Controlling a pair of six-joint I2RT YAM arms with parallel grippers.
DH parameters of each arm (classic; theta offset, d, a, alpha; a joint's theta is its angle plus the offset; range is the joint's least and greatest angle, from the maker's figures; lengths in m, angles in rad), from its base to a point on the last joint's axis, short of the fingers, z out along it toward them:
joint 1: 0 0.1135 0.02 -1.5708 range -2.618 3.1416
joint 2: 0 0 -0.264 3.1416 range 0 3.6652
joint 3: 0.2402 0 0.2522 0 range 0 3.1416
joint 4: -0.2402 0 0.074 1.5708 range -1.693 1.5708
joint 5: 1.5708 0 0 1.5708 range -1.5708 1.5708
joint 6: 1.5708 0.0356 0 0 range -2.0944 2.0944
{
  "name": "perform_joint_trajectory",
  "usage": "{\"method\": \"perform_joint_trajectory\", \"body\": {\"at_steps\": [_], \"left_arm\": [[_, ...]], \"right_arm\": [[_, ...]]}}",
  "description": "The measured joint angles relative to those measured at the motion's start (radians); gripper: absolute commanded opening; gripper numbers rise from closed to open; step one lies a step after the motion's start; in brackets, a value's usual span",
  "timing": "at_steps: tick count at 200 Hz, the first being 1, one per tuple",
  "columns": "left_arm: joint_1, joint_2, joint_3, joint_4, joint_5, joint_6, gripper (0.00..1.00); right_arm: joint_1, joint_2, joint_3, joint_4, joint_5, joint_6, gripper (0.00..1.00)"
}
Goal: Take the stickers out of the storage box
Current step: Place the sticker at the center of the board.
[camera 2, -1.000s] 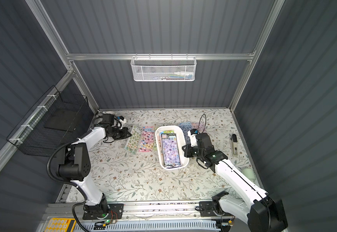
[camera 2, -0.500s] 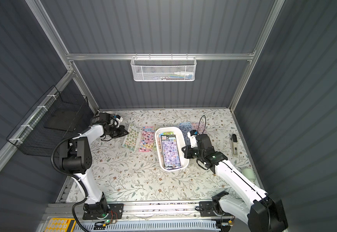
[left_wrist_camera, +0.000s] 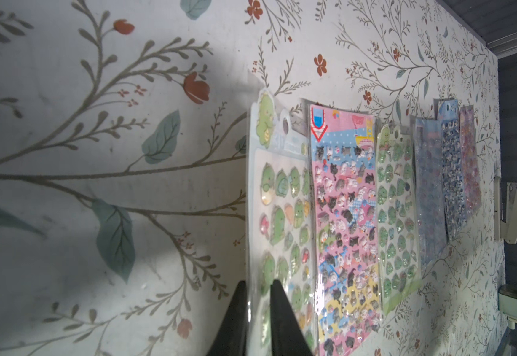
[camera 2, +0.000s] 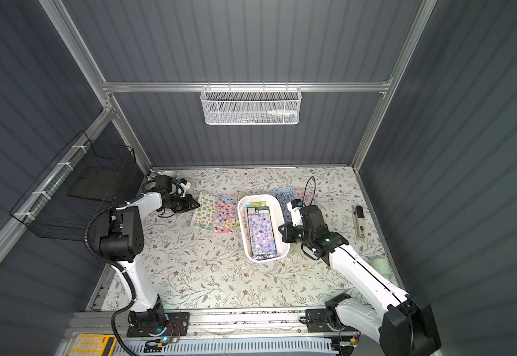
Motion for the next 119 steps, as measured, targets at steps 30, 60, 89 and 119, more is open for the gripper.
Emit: {"method": "perform_joint_trajectory", "body": {"at_steps": [30,60,89,119], "left_arm": [[0.000,0.000,-0.005,0.000,-0.019,-0.001,0.32],[0.002,-0.013,-0.014,-0.006,-0.056,0.000,0.39],[0.010,-0.093,-0.037,-0.008,-0.083,-0.018,0.45],[0.013,-0.236,-0.039,0.018,-0.074,-0.091,0.45]], "right_arm": [[0.000,0.000,0.000,0.000,0.000,0.000,0.09],[0.000,0.000,0.000,-0.001,0.001,0.000,0.10],[0.000,0.001,0.001,-0.005,0.006,0.000,0.10],[0.000,0.018,0.009,-0.027,0.026,0.000,0.09]]}}
